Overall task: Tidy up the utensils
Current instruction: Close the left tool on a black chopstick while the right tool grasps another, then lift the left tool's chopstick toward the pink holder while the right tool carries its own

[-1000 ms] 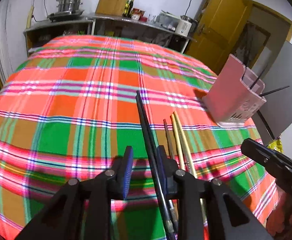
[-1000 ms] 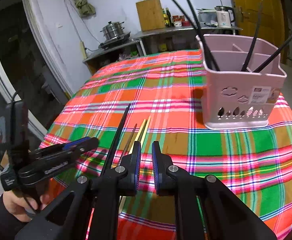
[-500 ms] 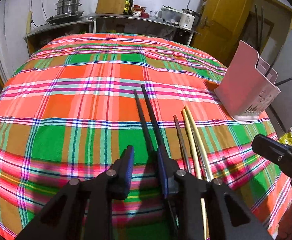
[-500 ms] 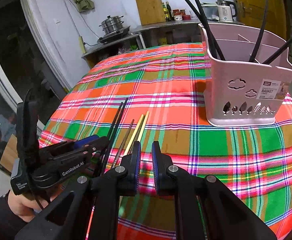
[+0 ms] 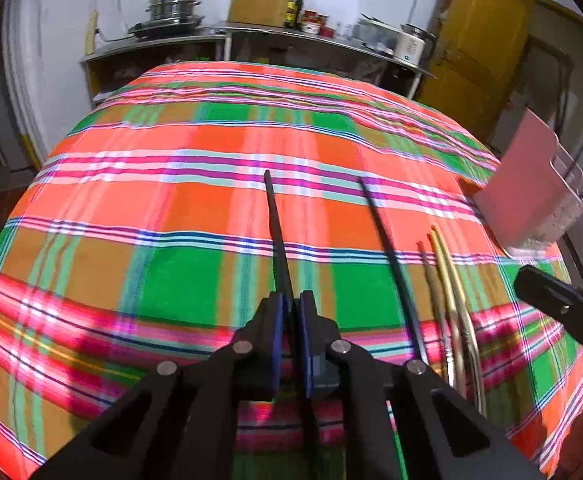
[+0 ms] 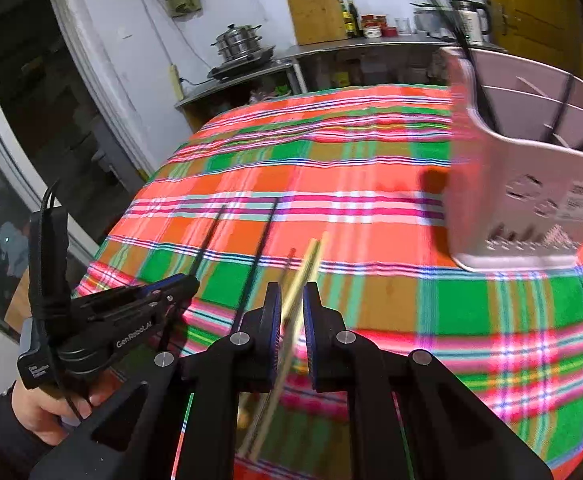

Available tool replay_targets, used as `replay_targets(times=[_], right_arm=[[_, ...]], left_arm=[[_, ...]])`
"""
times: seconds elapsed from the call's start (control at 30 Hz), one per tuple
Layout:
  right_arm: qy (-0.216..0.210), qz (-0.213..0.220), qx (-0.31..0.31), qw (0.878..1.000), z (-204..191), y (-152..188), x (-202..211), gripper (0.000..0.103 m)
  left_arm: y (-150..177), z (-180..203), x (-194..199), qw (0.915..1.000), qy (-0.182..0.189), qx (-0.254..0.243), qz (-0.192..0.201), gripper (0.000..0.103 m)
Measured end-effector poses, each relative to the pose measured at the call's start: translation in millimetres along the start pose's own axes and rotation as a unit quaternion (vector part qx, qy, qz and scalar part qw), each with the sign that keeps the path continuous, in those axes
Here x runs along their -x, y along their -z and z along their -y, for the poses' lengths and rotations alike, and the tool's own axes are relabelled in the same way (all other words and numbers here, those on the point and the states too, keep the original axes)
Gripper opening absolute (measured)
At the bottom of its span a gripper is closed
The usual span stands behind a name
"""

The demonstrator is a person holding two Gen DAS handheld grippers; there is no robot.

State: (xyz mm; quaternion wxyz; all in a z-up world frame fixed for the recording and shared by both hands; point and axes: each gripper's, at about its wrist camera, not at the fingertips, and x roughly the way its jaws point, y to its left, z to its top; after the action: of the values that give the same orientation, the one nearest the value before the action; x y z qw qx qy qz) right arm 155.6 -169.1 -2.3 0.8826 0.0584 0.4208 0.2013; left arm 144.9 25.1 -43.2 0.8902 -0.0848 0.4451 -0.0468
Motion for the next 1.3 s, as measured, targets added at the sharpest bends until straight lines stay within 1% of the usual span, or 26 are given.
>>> replay_targets(times=[0.17,0.4,0.53,0.63,0.87,0.9,0.93,1.1,1.3], right_arm=[[-0.009,-0.020,0.010,1.000,-13.1,-6.7,-28.8,0.011],[-0.002,-0.045,0.013,0.999,-21.3,-20.1,-66.2,0.011],[0.008,-0.054,0.018,0.998,-25.3,-26.2,-81.7,0.011],[0.018,-0.066,0.017,0.998,-22.8,-27.1,-92.6,0.011],[0.035,-0.067,0.029,0.997,-29.6,-31.0,-99.7,0.011],[0.038,-0.067,0.032,0.997,-31.4,-31.4,-100.8,0.008],[0.037,-0.067,0.031,0.997,-32.3,-32.1,-101.5,0.008],[0.018,-0.068,0.021,0.997,-33.0,-35.4,-99.4,0.006],[0.000,-0.042,0.019,0.999,-38.1,-44.4,-75.4,0.006]], left_arm=[[-6.7,-12.0,-1.9,0.9999,0.002,0.012,-0.004,0.011],[-23.2,-21.3,-11.5,0.9991,0.025,0.033,-0.014,0.011],[-30.1,-20.7,-16.7,0.9989,0.032,0.029,-0.018,0.012],[-31.2,-18.2,-18.9,0.9992,0.032,0.016,-0.018,0.013],[-38.1,-16.9,-23.5,0.9994,0.024,-0.002,-0.023,0.013],[-39.1,-17.8,-24.0,0.9994,0.024,-0.003,-0.024,0.009],[-40.2,-18.3,-24.5,0.9994,0.023,-0.002,-0.025,0.008],[-42.8,-19.8,-21.5,0.9994,0.026,0.005,-0.023,0.006],[-51.2,-20.2,2.4,0.9993,0.036,0.007,0.001,0.006]])
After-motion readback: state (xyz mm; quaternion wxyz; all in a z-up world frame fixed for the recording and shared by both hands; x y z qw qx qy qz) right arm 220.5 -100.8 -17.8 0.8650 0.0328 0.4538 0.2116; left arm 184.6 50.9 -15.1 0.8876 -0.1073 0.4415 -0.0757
